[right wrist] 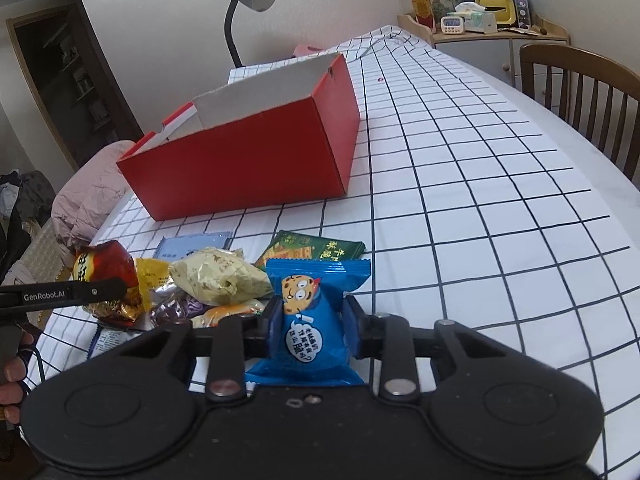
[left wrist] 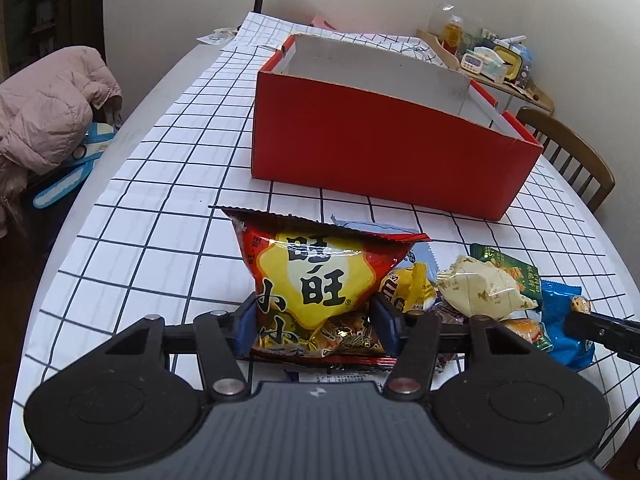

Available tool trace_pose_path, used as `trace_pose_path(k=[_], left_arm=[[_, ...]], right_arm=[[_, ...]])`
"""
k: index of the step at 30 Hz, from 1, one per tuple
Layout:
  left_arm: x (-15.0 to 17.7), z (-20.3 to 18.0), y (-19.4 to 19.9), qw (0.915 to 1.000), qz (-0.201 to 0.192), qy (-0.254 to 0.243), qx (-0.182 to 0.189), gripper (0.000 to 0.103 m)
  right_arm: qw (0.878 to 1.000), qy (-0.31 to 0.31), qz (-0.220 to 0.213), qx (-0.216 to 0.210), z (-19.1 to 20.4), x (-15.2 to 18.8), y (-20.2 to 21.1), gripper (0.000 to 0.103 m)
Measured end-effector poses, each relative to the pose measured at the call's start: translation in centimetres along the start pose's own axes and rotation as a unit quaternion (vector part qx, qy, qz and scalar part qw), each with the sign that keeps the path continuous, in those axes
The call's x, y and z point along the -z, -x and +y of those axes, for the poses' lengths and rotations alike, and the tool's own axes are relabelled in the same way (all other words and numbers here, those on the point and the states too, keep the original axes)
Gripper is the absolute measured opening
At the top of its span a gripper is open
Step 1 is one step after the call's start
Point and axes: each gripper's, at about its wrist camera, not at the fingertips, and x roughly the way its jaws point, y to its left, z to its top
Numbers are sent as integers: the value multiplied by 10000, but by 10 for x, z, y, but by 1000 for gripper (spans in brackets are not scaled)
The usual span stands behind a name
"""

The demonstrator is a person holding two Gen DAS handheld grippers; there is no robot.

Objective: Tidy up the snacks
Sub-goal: 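Carry both snacks into the red box and open both grippers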

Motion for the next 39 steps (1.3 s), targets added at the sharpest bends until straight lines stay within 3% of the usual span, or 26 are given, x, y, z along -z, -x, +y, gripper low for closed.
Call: trace_pose_path(k=[21, 39], left_arm=[[-20, -18, 52, 9997, -179, -77, -140, 57], [-98, -60, 74, 9961, -607, -590, -240, 57]], right_arm=[[9970, 430, -563, -316, 24, -22, 54, 30], [9919, 850, -894, -302, 49, -100, 46, 30]])
